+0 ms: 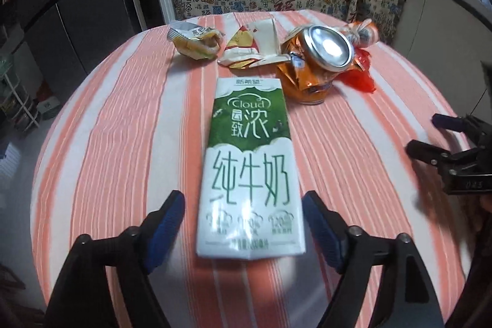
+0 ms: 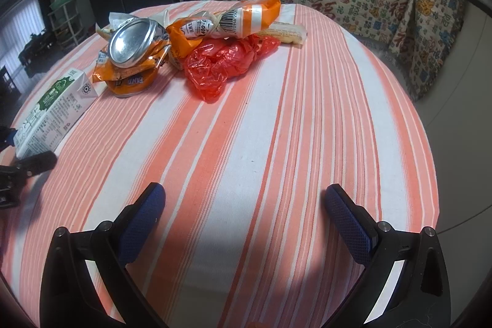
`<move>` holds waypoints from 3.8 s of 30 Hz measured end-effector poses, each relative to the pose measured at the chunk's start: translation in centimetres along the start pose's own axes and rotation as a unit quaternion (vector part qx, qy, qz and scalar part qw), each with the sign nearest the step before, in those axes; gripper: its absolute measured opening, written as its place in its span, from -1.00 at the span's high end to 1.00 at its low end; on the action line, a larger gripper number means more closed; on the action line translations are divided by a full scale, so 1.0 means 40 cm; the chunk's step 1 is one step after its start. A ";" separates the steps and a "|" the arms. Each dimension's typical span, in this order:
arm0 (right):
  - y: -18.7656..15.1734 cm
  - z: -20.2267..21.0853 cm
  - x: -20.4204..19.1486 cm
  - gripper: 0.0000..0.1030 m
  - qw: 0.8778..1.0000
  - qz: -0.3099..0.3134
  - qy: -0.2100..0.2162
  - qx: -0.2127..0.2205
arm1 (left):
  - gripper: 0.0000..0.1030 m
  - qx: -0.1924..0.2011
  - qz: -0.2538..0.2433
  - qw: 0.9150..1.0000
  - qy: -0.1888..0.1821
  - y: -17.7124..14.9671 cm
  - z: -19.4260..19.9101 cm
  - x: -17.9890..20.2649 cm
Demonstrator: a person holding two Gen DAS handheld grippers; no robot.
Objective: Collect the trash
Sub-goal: 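Grasp the green-and-white milk carton with the left tool, then grasp the crushed orange can with the right tool while the left tool holds the carton, then carry carton and can over the blue wastebasket and open both tools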
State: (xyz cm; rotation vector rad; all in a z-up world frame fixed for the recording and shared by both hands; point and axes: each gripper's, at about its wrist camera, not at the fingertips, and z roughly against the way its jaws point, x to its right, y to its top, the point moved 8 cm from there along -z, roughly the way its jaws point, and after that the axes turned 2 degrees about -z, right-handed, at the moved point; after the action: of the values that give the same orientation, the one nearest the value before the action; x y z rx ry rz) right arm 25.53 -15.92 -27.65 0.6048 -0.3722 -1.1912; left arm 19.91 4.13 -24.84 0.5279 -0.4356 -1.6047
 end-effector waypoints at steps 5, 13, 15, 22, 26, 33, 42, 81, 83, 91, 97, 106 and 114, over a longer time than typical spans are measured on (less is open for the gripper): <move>-0.001 0.001 0.002 -0.99 1.000 -0.003 -0.001 0.001 | -0.71 0.002 0.012 1.000 -0.013 0.008 -0.013 -0.024; -0.002 -0.002 0.005 -0.99 1.000 -0.005 -0.004 0.002 | 0.02 0.026 -0.007 0.999 -0.040 0.016 0.004 0.000; -0.001 -0.002 0.006 -0.99 1.000 -0.006 -0.004 0.002 | 0.03 0.028 -0.003 0.999 -0.038 0.014 0.007 -0.005; 0.011 0.016 -0.089 -0.97 0.997 -0.048 0.050 0.014 | 0.03 0.028 0.078 0.996 -0.018 -0.007 0.021 -0.131; 0.082 -0.038 -0.204 -0.88 0.996 -0.040 0.076 0.012 | 0.02 0.028 0.086 0.996 -0.015 -0.017 0.022 -0.155; 0.216 -0.157 -0.303 -0.41 0.999 -0.017 0.027 0.014 | 0.02 0.027 0.086 0.996 -0.019 -0.019 0.021 -0.160; 0.024 -0.015 -0.335 -0.36 0.987 0.124 0.101 0.000 | -0.01 0.021 0.062 0.998 -0.003 -0.018 0.014 -0.146; -0.072 0.185 -0.070 -0.69 0.995 -0.073 0.064 0.033 | -0.18 0.023 0.038 0.996 -0.078 -0.023 0.035 -0.092; -0.041 0.184 -0.108 -0.75 0.997 -0.019 0.060 0.037 | -0.18 0.020 0.040 0.995 -0.086 -0.014 0.031 -0.092; 0.031 0.168 -0.178 0.71 0.995 0.085 0.039 0.043 | -0.05 0.003 0.049 0.995 -0.091 0.013 0.016 -0.101; 0.033 0.221 -0.120 0.77 0.996 0.029 0.069 0.052 | 0.05 0.008 0.033 0.994 -0.099 0.008 0.051 -0.055; -0.035 0.202 -0.073 0.76 0.997 0.035 0.065 -0.005 | 0.05 0.000 0.022 0.993 -0.118 -0.012 0.086 0.060; -0.051 0.223 -0.016 0.79 0.997 -0.007 0.072 -0.002 | 0.05 -0.004 0.013 0.990 -0.137 -0.004 0.103 0.151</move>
State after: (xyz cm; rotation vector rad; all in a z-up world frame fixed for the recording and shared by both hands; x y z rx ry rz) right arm 18.71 -17.94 -21.87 0.6862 -0.2430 -1.1546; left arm 17.03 -2.00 -22.07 0.2941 -0.6382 -1.6599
